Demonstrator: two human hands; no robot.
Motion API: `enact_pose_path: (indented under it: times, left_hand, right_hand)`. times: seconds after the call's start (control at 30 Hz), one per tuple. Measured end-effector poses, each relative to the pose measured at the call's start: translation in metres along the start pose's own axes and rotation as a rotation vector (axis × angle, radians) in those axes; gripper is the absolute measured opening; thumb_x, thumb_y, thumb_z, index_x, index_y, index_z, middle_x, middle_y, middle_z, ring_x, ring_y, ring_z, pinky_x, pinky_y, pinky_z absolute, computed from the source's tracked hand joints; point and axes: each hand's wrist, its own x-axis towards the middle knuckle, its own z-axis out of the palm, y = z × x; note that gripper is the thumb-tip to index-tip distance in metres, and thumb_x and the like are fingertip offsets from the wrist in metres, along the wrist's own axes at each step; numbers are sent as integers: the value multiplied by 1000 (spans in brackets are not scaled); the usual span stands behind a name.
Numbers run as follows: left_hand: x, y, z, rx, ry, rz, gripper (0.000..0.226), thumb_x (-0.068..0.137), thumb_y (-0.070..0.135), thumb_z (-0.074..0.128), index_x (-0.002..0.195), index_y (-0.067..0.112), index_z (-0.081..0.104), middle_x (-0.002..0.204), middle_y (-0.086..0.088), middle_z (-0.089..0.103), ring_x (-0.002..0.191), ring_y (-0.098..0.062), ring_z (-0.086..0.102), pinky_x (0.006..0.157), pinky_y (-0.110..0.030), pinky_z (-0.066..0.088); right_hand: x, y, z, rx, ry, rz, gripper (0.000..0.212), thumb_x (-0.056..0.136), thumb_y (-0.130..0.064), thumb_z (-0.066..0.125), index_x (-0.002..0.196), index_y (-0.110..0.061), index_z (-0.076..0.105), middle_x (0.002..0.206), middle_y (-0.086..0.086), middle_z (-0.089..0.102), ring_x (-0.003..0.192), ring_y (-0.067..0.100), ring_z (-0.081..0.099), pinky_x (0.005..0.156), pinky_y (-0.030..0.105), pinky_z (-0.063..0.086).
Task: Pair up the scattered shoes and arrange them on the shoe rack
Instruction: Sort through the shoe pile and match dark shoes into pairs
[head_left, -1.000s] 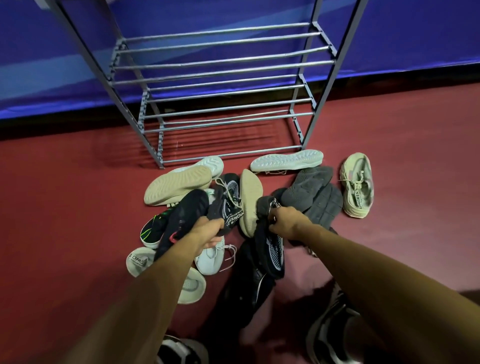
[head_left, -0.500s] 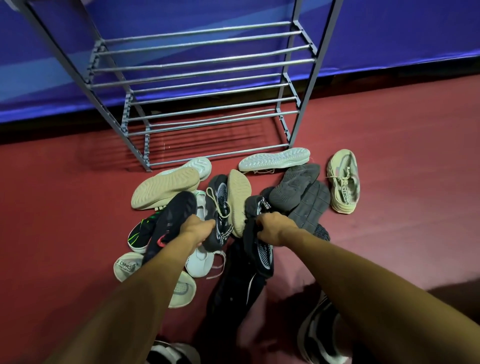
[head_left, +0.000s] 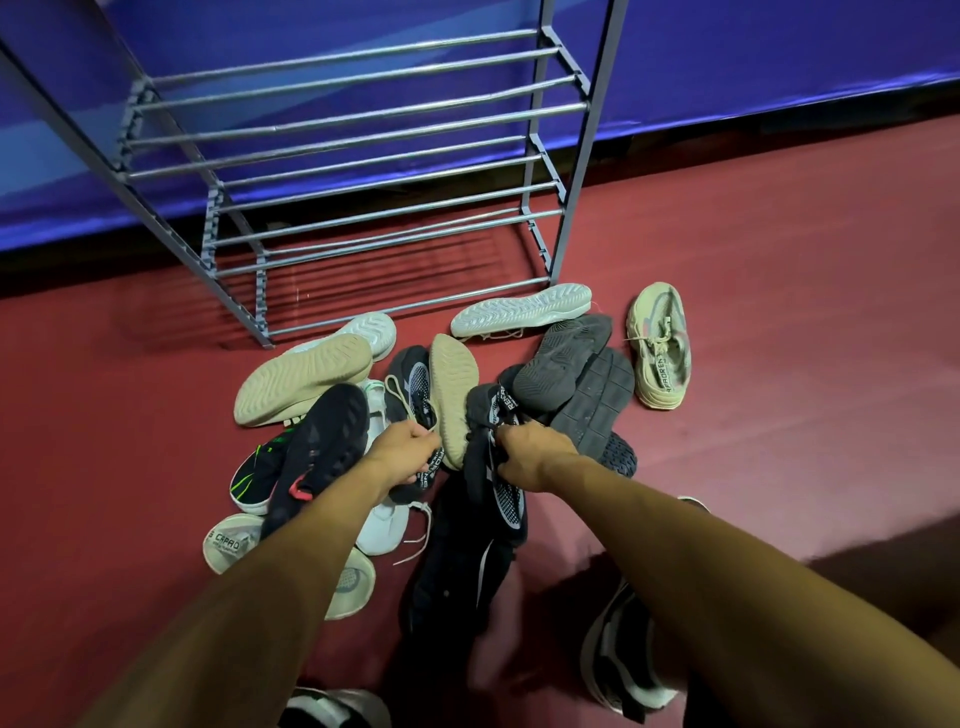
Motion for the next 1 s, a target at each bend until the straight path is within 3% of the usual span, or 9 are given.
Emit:
enact_pose_path:
  times: [0.27,0.57,0.73,0.87,1.0]
  left_hand:
    - [1,0,9,40,-20,12,8,90,20,53,82,17,54,77,-7,55,69,-20,50,57,-25,42]
    - [10,27,48,100,-29,126,6,88,22,60,87,19,66,73,3,62,77,-19,60,76,-29,49]
    - [17,51,64,95,-45,149,9,87,23,61,93,20,68,86,-2,70,89,-22,67,85,-37,54]
    - [25,67,88,71,-119,135,8,90,17,58,92,18,65,83,-6,68,78,-20,65,71,-34,56]
    - [33,68,115,67,-237,34,12,91,20,58,101,15,60,86,-3,60,75,-18,59,60,-27,48]
  right_hand:
    - [2,16,8,-39,130,108,28,89,-22,56,116,-15,59,115,8,66,105,34,64,79,40,48]
    - [10,31,9,-26,231,184,34,92,-18,55,125,-12,53,124,12,55,115,35,57,83,45,50]
    - [13,46,3,109,248,241,41,92,-32,59,125,-11,48,122,13,56,112,37,58,82,43,48]
    - [12,67,1,202,275,367,45,94,-41,55,126,-9,48,126,15,54,117,39,58,89,46,49]
    - [12,90,5,308,250,517,65,88,-56,63,131,-11,42,130,15,50,121,38,55,94,47,47]
